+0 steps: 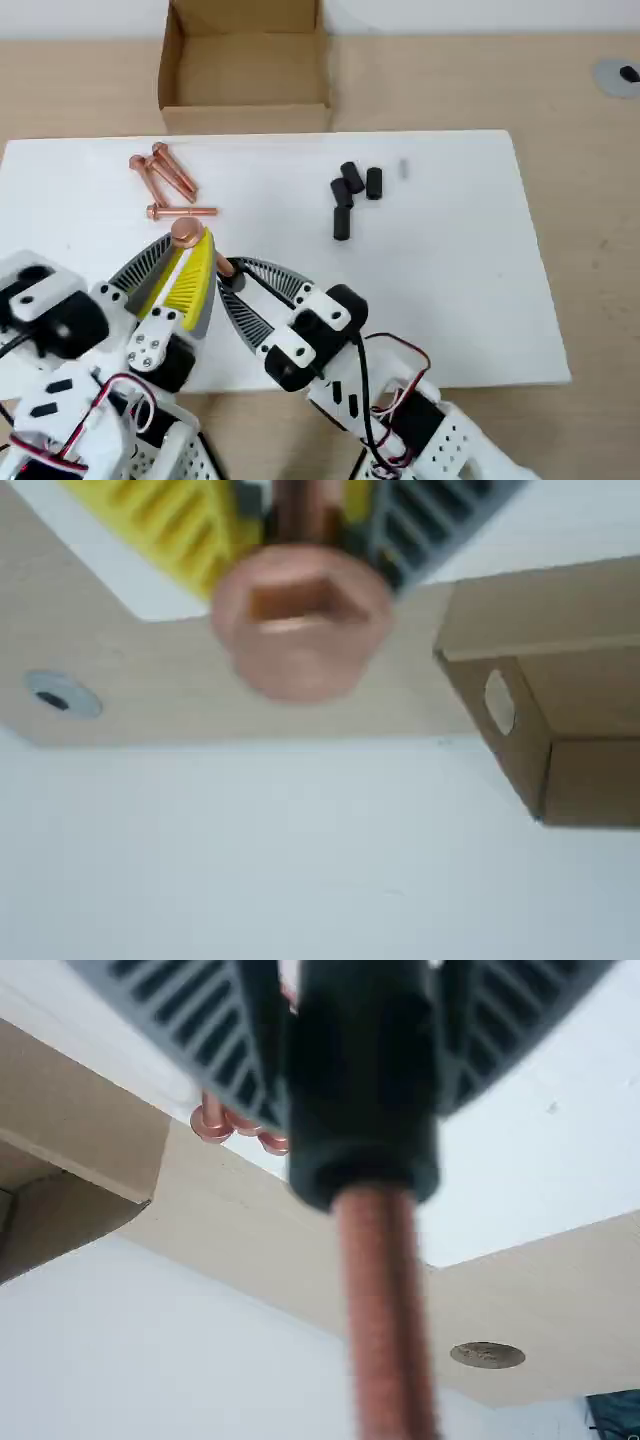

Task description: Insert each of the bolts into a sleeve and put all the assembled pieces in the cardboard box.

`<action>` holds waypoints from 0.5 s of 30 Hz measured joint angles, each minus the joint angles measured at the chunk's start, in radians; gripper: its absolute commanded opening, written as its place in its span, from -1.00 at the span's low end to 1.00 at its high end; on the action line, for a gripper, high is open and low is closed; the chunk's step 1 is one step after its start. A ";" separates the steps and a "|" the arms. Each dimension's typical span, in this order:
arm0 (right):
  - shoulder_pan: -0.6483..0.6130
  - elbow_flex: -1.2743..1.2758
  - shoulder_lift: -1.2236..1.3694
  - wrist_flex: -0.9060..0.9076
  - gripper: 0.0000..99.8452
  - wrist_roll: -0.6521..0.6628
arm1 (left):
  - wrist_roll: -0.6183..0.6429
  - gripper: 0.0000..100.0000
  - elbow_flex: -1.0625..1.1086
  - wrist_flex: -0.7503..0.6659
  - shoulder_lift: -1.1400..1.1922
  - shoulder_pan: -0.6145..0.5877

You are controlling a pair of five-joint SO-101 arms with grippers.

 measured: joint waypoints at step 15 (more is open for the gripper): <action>0.003 0.000 0.000 0.002 -0.98 0.000 | -0.002 -0.99 0.075 -0.003 -0.002 0.002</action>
